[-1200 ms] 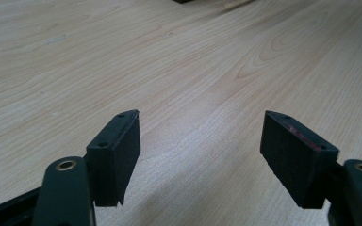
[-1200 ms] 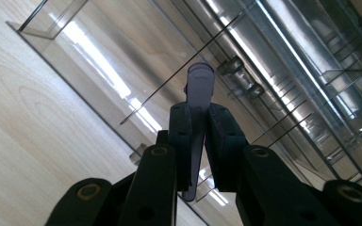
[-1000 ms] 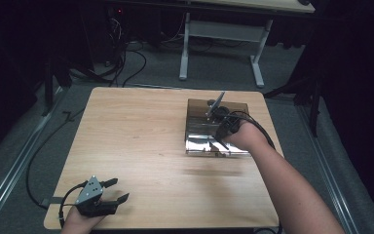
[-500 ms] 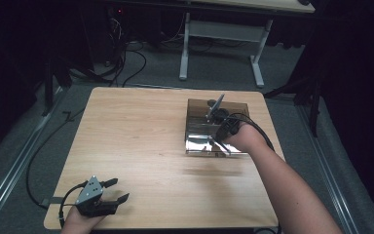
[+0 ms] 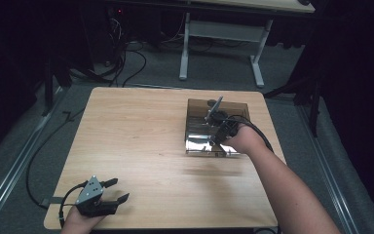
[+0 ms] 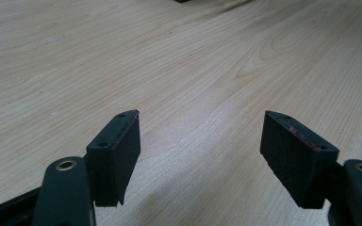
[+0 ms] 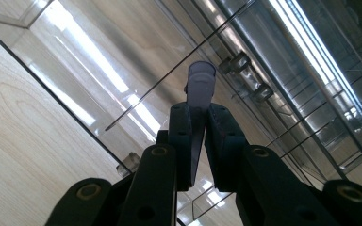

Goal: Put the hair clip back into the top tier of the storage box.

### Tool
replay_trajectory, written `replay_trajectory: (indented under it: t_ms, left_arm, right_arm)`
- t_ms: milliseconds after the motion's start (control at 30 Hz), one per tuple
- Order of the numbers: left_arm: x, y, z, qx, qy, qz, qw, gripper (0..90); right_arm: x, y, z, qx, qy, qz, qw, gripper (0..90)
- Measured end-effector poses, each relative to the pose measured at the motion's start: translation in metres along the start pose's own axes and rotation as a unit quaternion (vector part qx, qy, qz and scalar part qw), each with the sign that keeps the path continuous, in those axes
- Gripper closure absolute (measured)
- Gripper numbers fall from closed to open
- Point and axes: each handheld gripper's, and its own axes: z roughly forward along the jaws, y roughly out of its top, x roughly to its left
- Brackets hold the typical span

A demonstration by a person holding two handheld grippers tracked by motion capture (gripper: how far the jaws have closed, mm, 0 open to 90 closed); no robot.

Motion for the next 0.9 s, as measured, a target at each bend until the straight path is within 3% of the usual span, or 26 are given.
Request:
replay_trajectory:
  t_ms: [67, 567, 900]
  left_arm:
    - [0.0, 0.0, 0.0, 0.0, 0.0, 0.001, 1.0, 29.7]
    - [0.0, 0.0, 0.0, 0.0, 0.0, 0.0, 1.0, 29.7]
    - [0.0, 0.0, 0.0, -0.001, 0.0, 0.0, 1.0, 29.7]
  right_arm:
    - [-0.001, 0.0, 0.001, -0.001, 0.0, -0.012, 0.9999, 81.0]
    - [0.0, 0.001, 0.012, 0.005, 0.003, -0.005, 1.0, 77.7]
    - [0.002, -0.004, -0.01, -0.015, 0.008, 0.016, 0.9997, 73.0]
